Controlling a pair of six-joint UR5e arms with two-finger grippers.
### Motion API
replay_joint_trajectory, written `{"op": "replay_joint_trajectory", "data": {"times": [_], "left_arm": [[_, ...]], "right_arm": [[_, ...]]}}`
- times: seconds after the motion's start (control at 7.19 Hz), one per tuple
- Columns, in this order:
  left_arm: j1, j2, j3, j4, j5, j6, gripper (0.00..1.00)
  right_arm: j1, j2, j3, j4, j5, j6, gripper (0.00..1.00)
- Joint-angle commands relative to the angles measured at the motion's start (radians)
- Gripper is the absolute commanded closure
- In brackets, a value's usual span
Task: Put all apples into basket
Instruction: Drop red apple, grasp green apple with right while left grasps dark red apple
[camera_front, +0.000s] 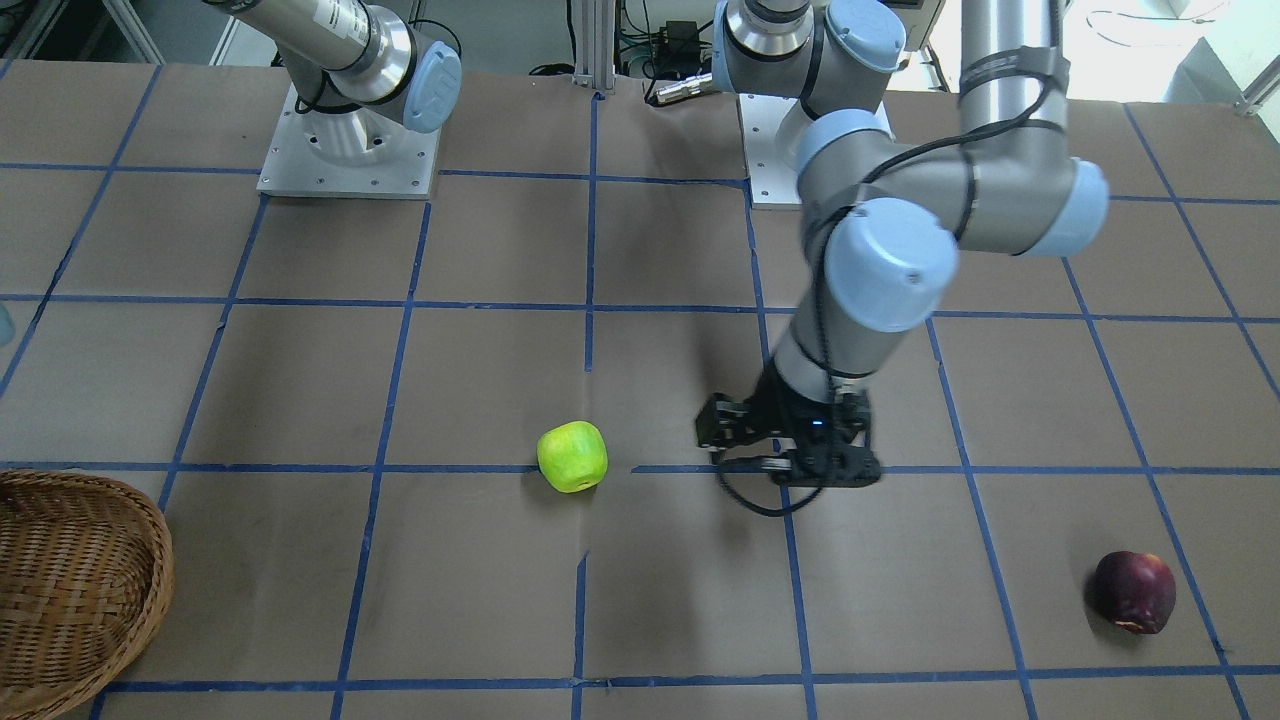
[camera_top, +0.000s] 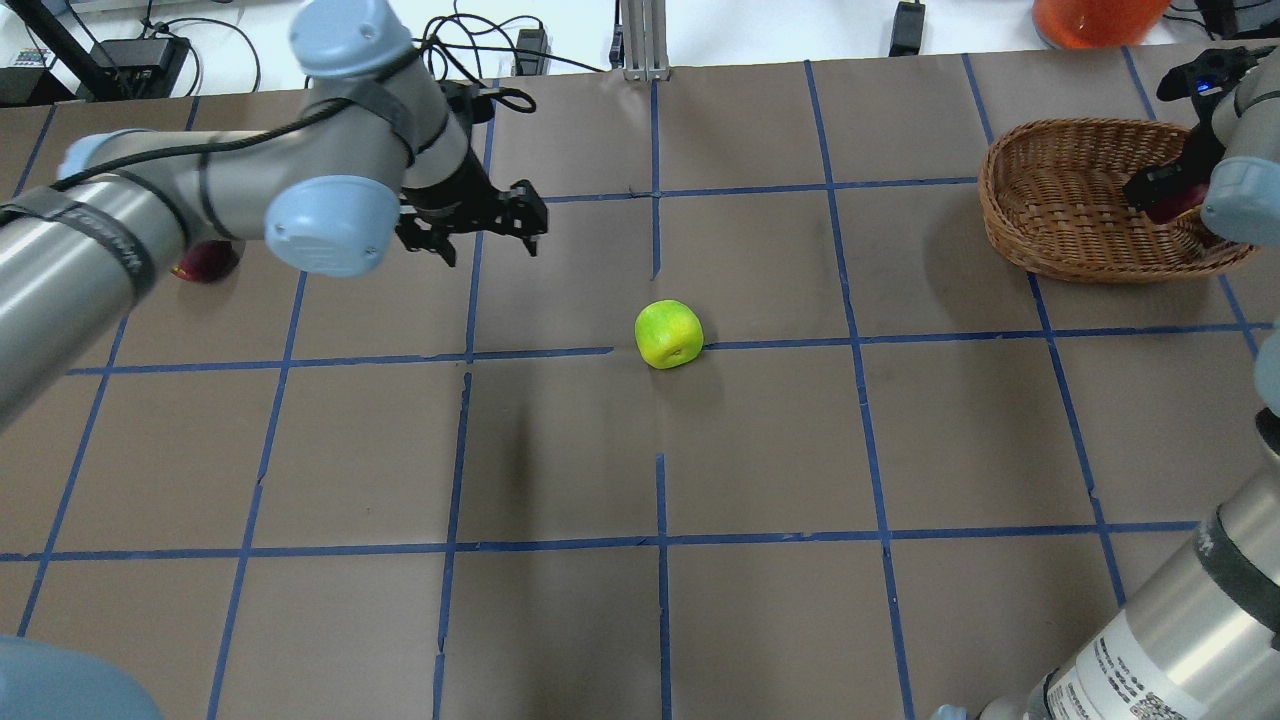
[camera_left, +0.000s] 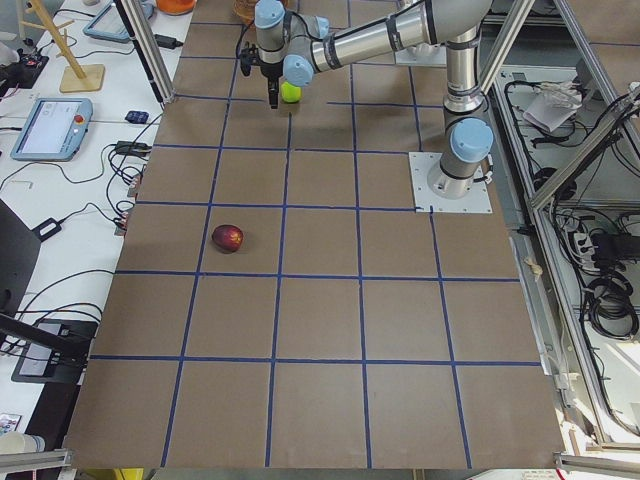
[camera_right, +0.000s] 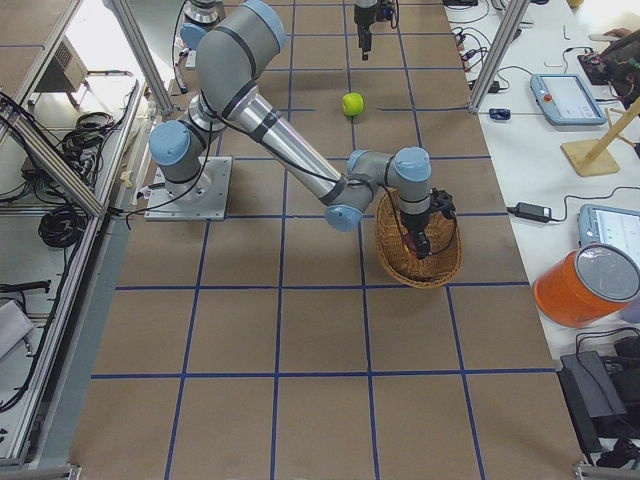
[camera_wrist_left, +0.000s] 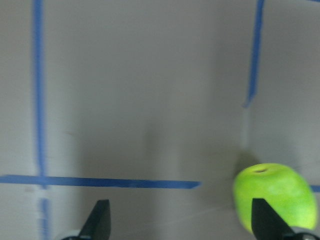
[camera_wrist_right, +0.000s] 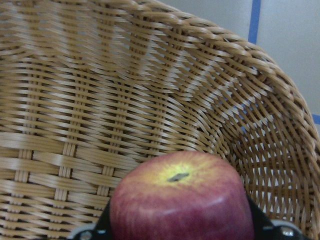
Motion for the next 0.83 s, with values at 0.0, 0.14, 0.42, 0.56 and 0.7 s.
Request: {"op": "replay_joint_trajectory", "data": {"times": [0.0, 0.14, 0.42, 0.56, 0.7], "left_arm": [[0.302, -0.026, 0.019, -0.015, -0.002, 0.481, 0.00], [0.384, -0.073, 0.080, -0.013, -0.004, 0.676, 0.00], [0.466, -0.205, 0.253, -0.015, -0.002, 0.918, 0.00], [0.480, -0.270, 0.303, -0.010, -0.001, 0.998, 0.00], [0.507, -0.302, 0.314, 0.028, -0.001, 1.096, 0.00]], "right_arm": [[-0.005, 0.006, -0.039, -0.003, -0.001, -0.001, 0.00], [-0.003, -0.006, -0.046, 0.029, -0.002, 0.000, 0.00], [0.052, -0.137, -0.042, 0.264, 0.005, 0.050, 0.00], [0.149, -0.206, -0.036, 0.397, -0.002, 0.206, 0.00], [0.261, -0.265, -0.030, 0.514, 0.005, 0.403, 0.00]]}}
